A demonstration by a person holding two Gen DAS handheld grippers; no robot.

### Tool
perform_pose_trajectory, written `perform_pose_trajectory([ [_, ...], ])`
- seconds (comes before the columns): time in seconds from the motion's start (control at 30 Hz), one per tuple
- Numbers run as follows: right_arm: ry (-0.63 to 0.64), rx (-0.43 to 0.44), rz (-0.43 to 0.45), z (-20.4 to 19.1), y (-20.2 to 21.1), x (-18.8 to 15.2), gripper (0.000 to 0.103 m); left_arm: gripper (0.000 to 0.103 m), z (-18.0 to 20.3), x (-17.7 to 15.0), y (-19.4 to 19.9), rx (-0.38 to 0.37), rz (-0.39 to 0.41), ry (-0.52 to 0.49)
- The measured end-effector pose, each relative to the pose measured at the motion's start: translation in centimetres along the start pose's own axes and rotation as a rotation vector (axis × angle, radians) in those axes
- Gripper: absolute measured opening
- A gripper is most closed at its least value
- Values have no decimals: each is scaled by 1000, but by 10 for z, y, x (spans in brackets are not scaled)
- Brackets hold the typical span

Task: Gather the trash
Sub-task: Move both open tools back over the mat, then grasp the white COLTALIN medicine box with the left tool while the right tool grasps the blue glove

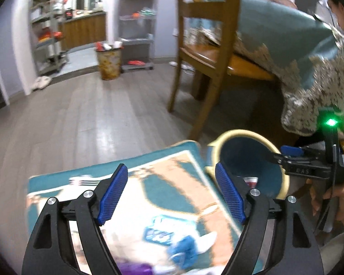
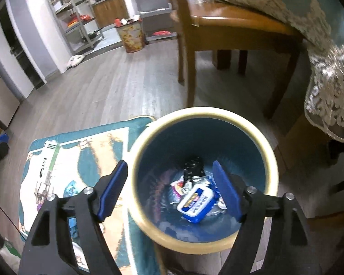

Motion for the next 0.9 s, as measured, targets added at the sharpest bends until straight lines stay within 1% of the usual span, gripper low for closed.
perform_pose_trajectory([
  [0.07,21,23,1,-16,1,1,85,81,-24,-2,16,47,7,23],
  [0.17,57,50,5,-39,2,1,88,84,-53,-7,34,106,16,55],
  [0.3,99,84,-9,-70,-1,-4,92,88,-86,-17,54,177,16,67],
  [0.47,134,121,-45,-106,-7,-15,93,88,-121,-32,68,246,-4,106],
  [0.6,180,132,-68,-133,-10,-26,93,88,-143,-43,73,286,-12,108],
  [0.67,168,146,-79,-142,-7,-33,94,89,-156,-51,71,294,-24,131],
  [0.73,159,153,-90,-147,-4,-41,94,89,-166,-58,66,310,-46,130],
  [0.8,168,144,-102,-152,-5,-50,94,89,-175,-65,59,330,-70,125],
  [0.9,166,122,-128,-156,-10,-67,94,89,-187,-76,49,342,-90,153],
])
Point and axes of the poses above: each gripper's, at about its wrist camera, not at the fingertips, and y roughly against the way its jaws point, z to its right, x to its top, the point moved 2 cm from there along -y, roughly the way its jaws point, and after that the axes turned 11 degrees about z, right-handed, at the moved point
